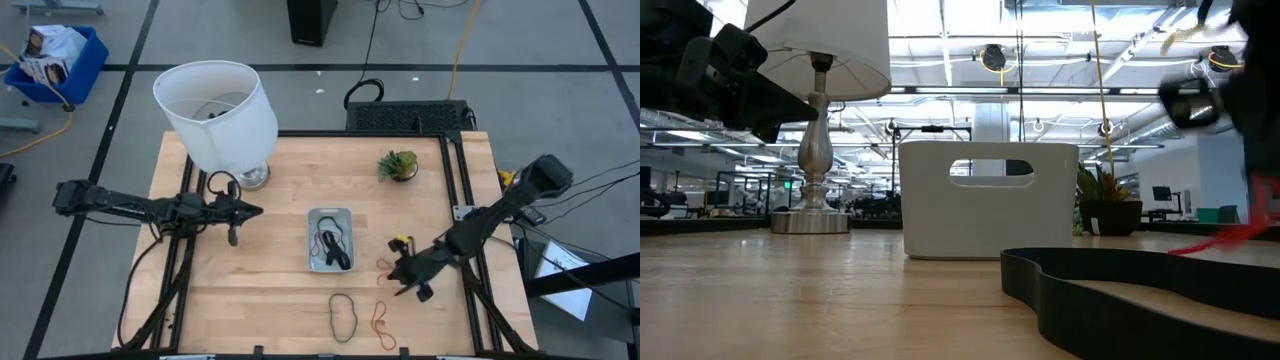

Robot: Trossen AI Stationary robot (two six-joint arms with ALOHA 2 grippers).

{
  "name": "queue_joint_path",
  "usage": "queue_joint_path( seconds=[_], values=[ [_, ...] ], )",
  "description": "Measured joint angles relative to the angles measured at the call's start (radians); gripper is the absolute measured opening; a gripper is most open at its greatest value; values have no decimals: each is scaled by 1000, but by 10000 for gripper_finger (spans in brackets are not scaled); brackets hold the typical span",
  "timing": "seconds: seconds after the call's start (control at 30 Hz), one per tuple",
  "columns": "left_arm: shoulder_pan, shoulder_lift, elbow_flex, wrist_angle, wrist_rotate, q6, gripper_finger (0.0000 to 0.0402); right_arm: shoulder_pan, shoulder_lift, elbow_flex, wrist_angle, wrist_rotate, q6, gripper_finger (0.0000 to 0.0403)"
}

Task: Pick and place rubber bands into bin
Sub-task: Put the top red rubber band into the gray bin

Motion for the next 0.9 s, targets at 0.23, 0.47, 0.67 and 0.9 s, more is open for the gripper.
queue_joint_path(
  seconds=[0.23,0.47,0.67,0.9],
  values=[
    [0,0,0,-2,0,0,26,40,-251,22,-63,78,-49,0],
    [0,0,0,-5,0,-4,26,104,-430,22,-153,144,-78,0],
    [0,0,0,-8,0,-4,26,204,-535,22,-212,262,-56,0],
    [0,0,0,-7,0,-4,26,323,-597,22,-262,327,-4,0]
  ],
)
